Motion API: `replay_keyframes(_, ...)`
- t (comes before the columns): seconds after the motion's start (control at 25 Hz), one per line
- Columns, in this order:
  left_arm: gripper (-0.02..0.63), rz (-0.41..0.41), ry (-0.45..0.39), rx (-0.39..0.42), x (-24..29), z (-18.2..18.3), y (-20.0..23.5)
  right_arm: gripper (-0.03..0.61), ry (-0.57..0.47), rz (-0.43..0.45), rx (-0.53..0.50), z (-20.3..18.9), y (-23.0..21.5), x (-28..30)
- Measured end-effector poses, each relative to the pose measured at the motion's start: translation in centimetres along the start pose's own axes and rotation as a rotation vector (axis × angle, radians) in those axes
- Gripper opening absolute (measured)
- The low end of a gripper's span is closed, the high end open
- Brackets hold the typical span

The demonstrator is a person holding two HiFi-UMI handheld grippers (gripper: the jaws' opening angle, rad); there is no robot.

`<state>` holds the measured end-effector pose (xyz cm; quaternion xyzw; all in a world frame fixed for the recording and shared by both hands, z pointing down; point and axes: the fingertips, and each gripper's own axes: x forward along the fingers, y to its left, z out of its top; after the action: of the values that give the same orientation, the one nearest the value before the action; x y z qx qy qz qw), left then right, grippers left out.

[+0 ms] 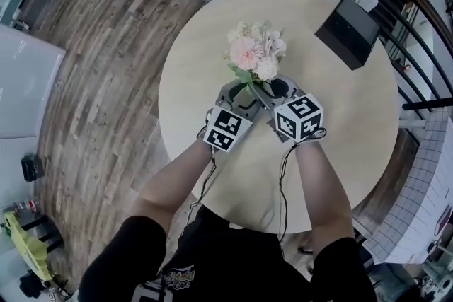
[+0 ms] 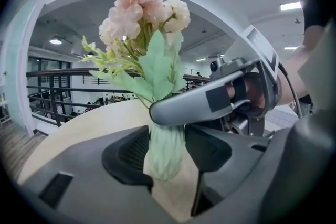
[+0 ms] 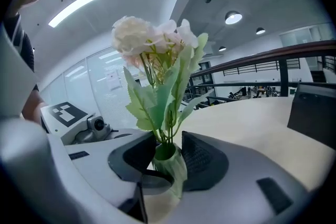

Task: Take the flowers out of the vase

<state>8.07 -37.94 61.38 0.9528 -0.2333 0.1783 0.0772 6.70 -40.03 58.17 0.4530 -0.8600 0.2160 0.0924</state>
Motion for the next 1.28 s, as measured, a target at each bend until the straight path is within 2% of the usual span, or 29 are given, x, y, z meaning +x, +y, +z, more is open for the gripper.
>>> replay_keyframes(0.36, 0.221, -0.005, 0.000, 0.002, 0.0, -0.1, 0.0, 0.133, -0.040, 0.029, 0.021, 0.3, -0.5, 0.1)
replay_keyframes(0.64, 0.216, -0.002, 0.006, 0.002, 0.0, -0.4, 0.0, 0.074, -0.083, -0.002, -0.002, 0.9, -0.7, -0.3)
replay_keyframes(1.28, 0.216, 0.014, 0.015, -0.009, -0.1, -0.4, 0.1, 0.066, -0.193, -0.026, 0.021, 5.2, -0.3, -2.1)
